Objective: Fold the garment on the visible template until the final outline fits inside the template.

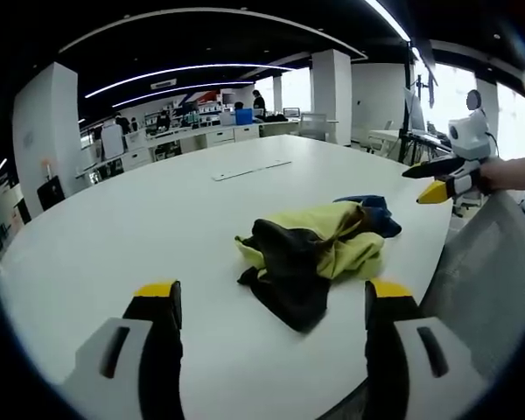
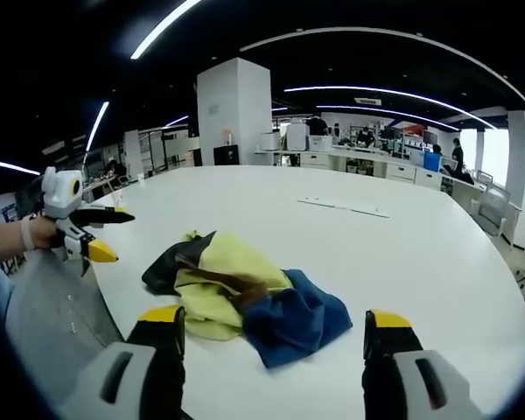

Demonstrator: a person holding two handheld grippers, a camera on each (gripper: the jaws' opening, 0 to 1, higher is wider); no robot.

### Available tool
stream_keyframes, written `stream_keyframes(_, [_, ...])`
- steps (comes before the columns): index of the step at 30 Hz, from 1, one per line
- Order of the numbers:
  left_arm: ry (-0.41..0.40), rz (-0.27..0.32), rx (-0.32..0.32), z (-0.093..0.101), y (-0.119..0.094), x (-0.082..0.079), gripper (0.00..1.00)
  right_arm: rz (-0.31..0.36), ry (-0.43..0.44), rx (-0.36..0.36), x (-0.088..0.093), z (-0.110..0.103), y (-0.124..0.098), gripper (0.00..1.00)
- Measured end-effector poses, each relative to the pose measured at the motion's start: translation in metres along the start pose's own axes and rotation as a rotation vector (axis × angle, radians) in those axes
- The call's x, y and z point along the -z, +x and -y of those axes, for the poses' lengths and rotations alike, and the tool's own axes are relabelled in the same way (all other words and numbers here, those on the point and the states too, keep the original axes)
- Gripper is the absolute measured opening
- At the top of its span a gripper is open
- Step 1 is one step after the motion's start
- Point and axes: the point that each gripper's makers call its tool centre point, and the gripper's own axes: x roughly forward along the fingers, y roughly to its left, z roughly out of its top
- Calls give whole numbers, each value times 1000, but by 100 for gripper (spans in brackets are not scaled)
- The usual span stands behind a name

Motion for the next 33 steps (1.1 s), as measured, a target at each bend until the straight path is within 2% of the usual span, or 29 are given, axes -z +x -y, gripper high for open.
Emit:
stream_keyframes(18, [1, -15, 5, 1, 0, 3, 82, 1, 1, 12, 0, 3, -2, 81])
stream_keyframes(26, [-7, -8, -8, -1, -1, 1, 82, -9, -21, -20, 1, -6, -1, 81])
stream_keyframes(33, [3, -19, 5, 2, 1, 3, 82, -20, -25, -27, 4, -7, 0, 81])
